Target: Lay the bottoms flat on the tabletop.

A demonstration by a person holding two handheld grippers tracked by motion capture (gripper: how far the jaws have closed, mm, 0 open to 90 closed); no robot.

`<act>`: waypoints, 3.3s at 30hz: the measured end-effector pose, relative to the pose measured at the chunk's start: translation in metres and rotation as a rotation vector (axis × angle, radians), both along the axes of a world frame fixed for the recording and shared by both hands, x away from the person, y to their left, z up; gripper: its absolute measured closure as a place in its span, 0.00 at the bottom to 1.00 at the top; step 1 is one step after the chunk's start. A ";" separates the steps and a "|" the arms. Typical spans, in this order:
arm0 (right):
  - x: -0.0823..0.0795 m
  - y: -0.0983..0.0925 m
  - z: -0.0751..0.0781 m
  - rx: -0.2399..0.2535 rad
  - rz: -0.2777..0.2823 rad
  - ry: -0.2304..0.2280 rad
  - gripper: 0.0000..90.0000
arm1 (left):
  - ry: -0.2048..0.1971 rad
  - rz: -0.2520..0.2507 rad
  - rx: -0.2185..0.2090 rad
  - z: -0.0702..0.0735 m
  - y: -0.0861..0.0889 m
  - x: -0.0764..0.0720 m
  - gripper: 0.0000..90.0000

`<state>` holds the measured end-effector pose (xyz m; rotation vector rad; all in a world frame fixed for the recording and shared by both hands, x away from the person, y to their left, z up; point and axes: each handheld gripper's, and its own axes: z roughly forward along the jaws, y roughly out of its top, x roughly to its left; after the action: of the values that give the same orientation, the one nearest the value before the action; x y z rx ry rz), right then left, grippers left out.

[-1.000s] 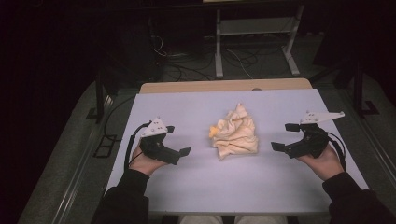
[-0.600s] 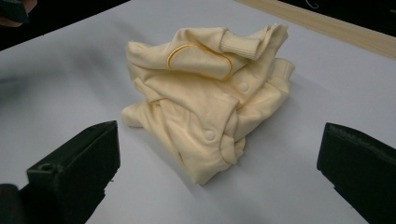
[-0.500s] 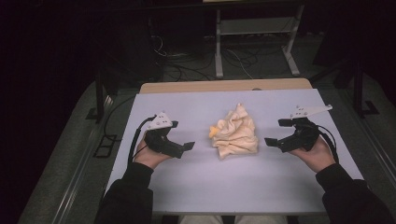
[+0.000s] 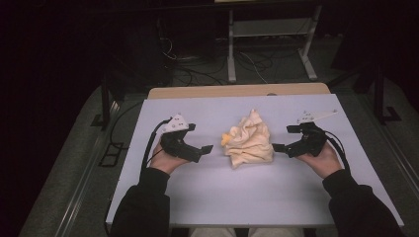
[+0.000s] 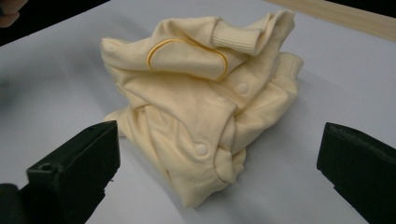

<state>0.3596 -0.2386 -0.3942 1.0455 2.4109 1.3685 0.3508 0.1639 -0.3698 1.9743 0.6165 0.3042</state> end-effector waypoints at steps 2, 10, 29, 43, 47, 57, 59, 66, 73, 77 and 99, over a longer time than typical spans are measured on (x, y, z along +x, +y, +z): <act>0.002 0.001 -0.003 0.001 -0.005 0.010 0.00 | 0.003 -0.001 -0.004 -0.002 -0.003 0.001 0.00; 0.008 0.003 -0.010 -0.013 -0.020 0.015 0.03 | 0.012 -0.015 -0.032 -0.012 -0.015 0.008 0.00; 0.018 0.004 -0.023 0.031 -0.009 0.072 0.15 | 0.094 -0.059 -0.111 -0.035 -0.043 0.022 0.07; 0.020 0.003 -0.034 0.008 0.008 0.143 0.16 | 0.103 -0.082 -0.095 -0.043 -0.054 0.024 0.17; 0.019 0.004 -0.042 -0.042 0.019 0.174 0.16 | 0.119 -0.096 -0.068 -0.049 -0.055 0.026 0.21; 0.016 -0.002 -0.051 -0.050 0.039 0.206 0.24 | 0.142 -0.129 -0.040 -0.052 -0.055 0.025 0.38; 0.016 -0.002 -0.053 -0.045 0.042 0.211 0.26 | 0.146 -0.125 -0.043 -0.056 -0.055 0.025 0.43; 0.014 0.005 -0.058 -0.059 0.058 0.227 0.32 | 0.155 -0.131 -0.009 -0.058 -0.059 0.023 0.60; 0.013 0.014 -0.061 -0.036 0.052 0.220 0.50 | 0.109 -0.110 0.000 -0.055 -0.057 0.022 0.79; 0.013 0.015 -0.061 -0.035 0.043 0.227 0.59 | 0.116 -0.115 -0.009 -0.055 -0.058 0.022 0.87; 0.017 -0.016 -0.003 0.079 -0.017 0.164 0.77 | 0.106 -0.059 -0.053 -0.002 -0.076 0.025 0.96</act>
<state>0.3763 -0.2543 -0.3975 1.2408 2.4728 1.4348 0.3758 0.0878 -0.3714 1.9634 0.6267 0.1463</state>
